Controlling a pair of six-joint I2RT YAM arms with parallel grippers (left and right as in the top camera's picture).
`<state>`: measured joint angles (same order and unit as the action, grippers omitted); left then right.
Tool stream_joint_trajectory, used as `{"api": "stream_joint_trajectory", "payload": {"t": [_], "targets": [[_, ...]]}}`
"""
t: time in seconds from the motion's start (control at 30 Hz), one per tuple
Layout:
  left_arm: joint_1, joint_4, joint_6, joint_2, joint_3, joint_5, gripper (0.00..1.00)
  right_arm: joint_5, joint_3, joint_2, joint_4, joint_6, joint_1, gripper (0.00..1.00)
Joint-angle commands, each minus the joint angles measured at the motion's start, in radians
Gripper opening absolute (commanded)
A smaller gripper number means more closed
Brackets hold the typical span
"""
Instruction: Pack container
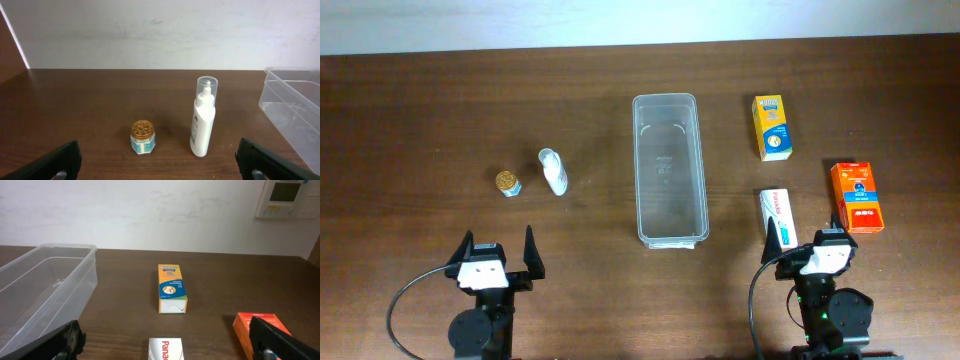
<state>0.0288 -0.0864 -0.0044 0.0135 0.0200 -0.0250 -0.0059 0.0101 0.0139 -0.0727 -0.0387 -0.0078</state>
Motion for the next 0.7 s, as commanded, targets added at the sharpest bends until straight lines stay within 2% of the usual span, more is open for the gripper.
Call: {"api": "stream_joint_trajectory", "payload": {"t": [0.0, 0.37, 0.67], "targets": [[0.005, 0.003, -0.006, -0.008, -0.011, 0.014, 0.99, -0.01, -0.005, -0.011, -0.006, -0.006, -0.006, 0.98], [0.005, 0.003, -0.006, -0.008, -0.011, 0.014, 0.99, -0.01, -0.005, -0.011, -0.006, -0.006, -0.006, 0.99], [0.005, 0.003, -0.006, -0.008, -0.011, 0.014, 0.99, -0.1, -0.005, -0.011, 0.031, -0.005, -0.006, 0.98]]}}
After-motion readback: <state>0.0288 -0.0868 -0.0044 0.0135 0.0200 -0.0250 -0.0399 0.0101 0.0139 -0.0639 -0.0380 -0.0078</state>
